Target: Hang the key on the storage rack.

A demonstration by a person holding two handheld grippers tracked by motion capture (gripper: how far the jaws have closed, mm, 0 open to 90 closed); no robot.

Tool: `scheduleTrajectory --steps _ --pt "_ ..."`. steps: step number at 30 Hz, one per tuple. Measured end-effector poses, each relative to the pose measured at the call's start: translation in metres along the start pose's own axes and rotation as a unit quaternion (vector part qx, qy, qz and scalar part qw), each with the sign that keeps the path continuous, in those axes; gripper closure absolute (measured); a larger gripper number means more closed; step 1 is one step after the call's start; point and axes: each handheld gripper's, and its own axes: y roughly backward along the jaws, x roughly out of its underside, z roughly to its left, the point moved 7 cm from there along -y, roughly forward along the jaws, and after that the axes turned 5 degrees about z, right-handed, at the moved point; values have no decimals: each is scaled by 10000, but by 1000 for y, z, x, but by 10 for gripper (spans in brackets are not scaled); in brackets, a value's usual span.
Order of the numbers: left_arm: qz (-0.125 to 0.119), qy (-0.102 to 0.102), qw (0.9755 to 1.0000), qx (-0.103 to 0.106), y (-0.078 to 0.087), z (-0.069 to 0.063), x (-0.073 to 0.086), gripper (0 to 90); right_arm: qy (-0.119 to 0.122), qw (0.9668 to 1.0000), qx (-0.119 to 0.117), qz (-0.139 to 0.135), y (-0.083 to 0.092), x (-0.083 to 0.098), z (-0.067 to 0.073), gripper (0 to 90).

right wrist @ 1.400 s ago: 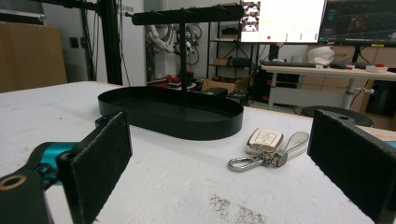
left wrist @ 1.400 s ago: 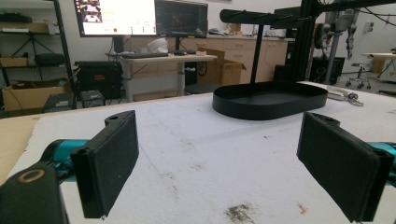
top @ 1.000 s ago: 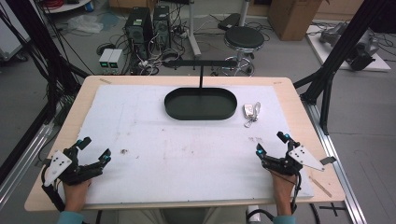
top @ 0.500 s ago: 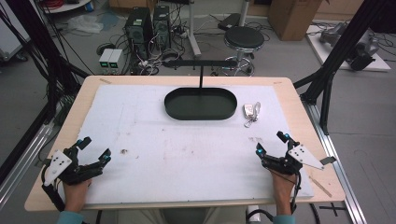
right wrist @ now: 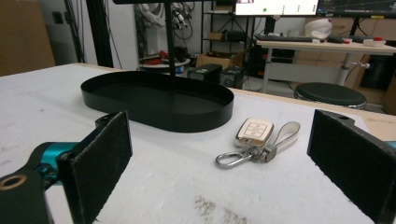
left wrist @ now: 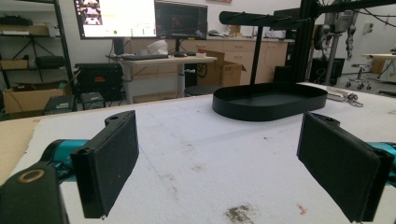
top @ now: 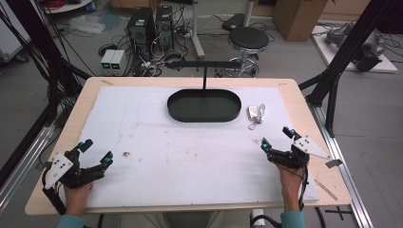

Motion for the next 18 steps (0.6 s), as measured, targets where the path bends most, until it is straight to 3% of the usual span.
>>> scheduleTrajectory --steps 7,18 --pt "-7 4 10000 3 0 0 0 132 36 9989 75 469 -16 -30 -11 59" --pt "-11 -4 10000 3 0 0 0 132 -3 9949 105 1007 -42 -58 -32 59"
